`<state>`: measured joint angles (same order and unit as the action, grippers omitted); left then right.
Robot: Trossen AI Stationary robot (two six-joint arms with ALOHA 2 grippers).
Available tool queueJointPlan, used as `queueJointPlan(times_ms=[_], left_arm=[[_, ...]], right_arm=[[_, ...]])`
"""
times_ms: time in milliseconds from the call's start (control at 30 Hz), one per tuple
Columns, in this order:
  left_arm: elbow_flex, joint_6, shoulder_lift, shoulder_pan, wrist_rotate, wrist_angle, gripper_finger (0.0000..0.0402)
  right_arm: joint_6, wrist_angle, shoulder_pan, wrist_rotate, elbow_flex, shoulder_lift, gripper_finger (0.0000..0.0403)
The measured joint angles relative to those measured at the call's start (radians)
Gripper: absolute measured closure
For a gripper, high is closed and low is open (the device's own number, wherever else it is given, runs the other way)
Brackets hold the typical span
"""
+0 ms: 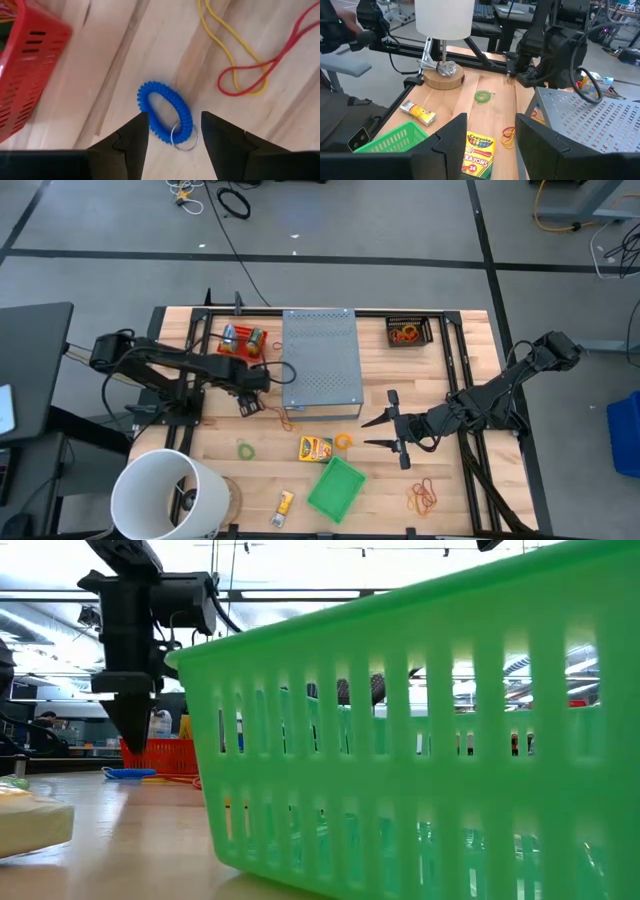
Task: Pick & Place Office Desk Supplies
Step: Put the blue spring keychain into the black basket
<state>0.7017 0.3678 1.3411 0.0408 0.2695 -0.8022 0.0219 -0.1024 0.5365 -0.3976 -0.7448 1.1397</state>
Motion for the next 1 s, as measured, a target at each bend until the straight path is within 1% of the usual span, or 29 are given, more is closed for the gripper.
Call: queueJointPlan(times_ms=[367,500,567,667,733,833,900,1000], left_arm=[[0.0,0.0,0.144,0.034,0.0,0.034,0.0217],[0.002,-0.002,0.177,0.033,0.0,0.059,0.023],[0.004,-0.008,0.184,0.033,-0.004,0.066,0.0243],[0.003,-0.01,0.184,0.033,-0.012,0.074,0.0278],[0.003,-0.011,0.186,0.032,-0.018,0.077,0.0312],[0.002,-0.017,0.186,0.025,-0.008,0.085,0.0374],[0.001,-0.021,0.183,0.014,0.026,0.096,0.0387],[-0.001,-0.019,0.175,-0.007,0.092,0.104,0.0392]], right_arm=[[-0.006,-0.001,0.0,0.0,0.0,0.0,0.0229],[-0.006,-0.001,0.0,0.0,0.0,0.0,0.0229],[-0.006,-0.001,0.0,0.0,0.0,0.0,0.0229],[-0.006,-0.001,0.0,0.0,0.0,0.0,0.0229],[-0.006,-0.002,0.0,0.0,0.0,0.0,0.0229],[-0.006,-0.002,0.0,0.0,0.0,0.0,0.0229],[-0.006,-0.004,0.0,0.0,0.0,0.0,0.0229],[-0.006,-0.005,0.0,0.0,0.0,0.0,0.0229]])
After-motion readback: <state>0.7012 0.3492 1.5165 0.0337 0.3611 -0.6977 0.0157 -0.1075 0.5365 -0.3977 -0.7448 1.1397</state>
